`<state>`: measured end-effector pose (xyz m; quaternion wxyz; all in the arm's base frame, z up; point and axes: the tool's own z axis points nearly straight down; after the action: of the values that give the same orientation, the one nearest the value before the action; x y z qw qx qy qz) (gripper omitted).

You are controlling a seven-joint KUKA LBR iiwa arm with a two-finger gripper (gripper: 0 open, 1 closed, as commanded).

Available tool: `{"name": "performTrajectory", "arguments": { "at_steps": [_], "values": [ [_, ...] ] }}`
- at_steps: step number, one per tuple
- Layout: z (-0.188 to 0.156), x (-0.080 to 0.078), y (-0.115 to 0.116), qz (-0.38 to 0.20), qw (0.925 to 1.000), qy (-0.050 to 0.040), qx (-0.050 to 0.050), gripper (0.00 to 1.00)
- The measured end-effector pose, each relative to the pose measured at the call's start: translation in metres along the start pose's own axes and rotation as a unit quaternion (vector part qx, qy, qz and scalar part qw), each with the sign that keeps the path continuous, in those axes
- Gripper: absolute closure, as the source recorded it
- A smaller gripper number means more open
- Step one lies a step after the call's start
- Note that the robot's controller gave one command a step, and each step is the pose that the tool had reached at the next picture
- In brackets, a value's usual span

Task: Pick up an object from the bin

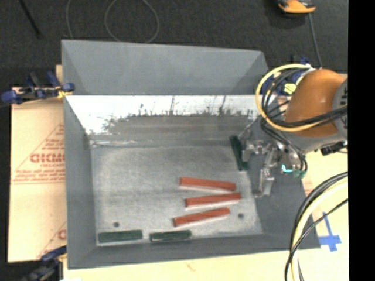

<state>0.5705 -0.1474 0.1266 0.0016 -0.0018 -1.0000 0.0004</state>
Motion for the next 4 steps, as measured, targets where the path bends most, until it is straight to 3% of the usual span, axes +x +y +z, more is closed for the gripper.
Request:
{"name": "performTrajectory", "arguments": {
  "at_steps": [1, 2, 3, 4],
  "values": [
    [0.056, -0.015, 0.087, 0.111, 0.9938, -0.0026, -0.002, 0.00],
    [0.024, -0.002, 0.130, 0.109, 0.9940, -0.0029, -0.002, 0.00],
    [0.026, -0.002, 0.136, 0.142, 0.9899, -0.0027, -0.001, 0.00],
    [0.055, -0.010, 0.133, 0.237, 0.9716, -0.0017, -0.001, 0.00]
  ]
}}
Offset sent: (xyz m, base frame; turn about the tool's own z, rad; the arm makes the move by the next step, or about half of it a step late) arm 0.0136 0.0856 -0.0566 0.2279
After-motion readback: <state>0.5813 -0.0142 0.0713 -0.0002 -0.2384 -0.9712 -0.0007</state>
